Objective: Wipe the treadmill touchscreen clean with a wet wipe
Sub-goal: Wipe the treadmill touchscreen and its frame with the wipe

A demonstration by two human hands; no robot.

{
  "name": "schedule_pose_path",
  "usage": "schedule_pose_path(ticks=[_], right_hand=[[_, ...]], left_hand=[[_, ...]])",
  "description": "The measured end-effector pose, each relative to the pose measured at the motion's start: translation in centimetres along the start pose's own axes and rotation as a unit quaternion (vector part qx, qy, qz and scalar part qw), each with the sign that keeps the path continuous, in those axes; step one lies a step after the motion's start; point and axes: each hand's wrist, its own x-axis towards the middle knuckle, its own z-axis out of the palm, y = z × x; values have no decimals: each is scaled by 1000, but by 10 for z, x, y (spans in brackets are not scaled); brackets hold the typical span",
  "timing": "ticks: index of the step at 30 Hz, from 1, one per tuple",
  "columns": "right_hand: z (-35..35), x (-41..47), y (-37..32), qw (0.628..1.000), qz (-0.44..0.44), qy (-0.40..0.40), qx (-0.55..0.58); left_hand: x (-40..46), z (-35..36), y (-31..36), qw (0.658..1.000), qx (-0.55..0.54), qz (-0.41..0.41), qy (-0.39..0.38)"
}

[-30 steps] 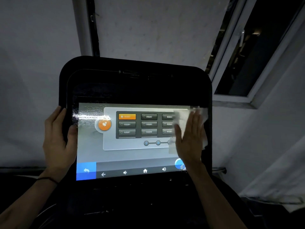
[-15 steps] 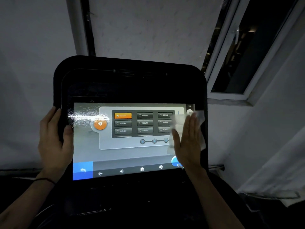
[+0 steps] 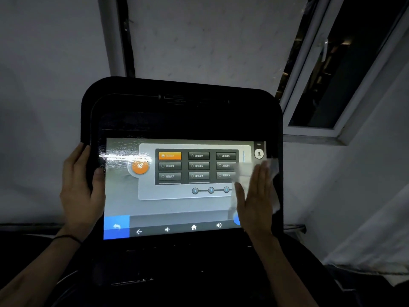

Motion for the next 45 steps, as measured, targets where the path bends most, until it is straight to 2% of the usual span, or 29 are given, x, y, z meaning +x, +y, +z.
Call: schedule_pose_path(ticks=[3,6,9,13,17,20,23,27,31,34,37,41,45], right_hand=[[9,-53,-1,999,40,9,1],[24,-85,-23,1000,-14,-16,-13],[24,-52,-36,998,-57,-15,-21],[10,-8,-16,1000,-5,8,-9],[7,-60,-2,998,58,5,23],[22,-109,-13,1000,2,-26,-4],[23,-84,-25,999,-16,-33,5],[11,-39,-6,1000,-6,0,-11],[13,-87,7,999,33,6,11],[32,-134,-9,1000,21,0,12],[31,-115,-30,999,-5,-30,10],[12,-67,-7,1000,23,15,-5],[14,-109,21,999,18,19,-22]], left_hand=[[1,1,0,1000,2,3,2],[1,1,-1,1000,6,6,1],[1,1,-1,1000,10,7,-1],[0,0,0,1000,7,9,-5],[0,0,0,1000,10,2,-2],[0,2,-1,1000,16,3,-1],[1,2,-2,1000,15,10,-1],[1,1,-2,1000,11,20,1],[1,1,-2,1000,5,22,-1],[1,2,-3,1000,8,28,5],[1,2,-1,999,7,33,4],[1,-1,1,1000,0,19,-4],[1,-1,1,1000,-4,17,1]])
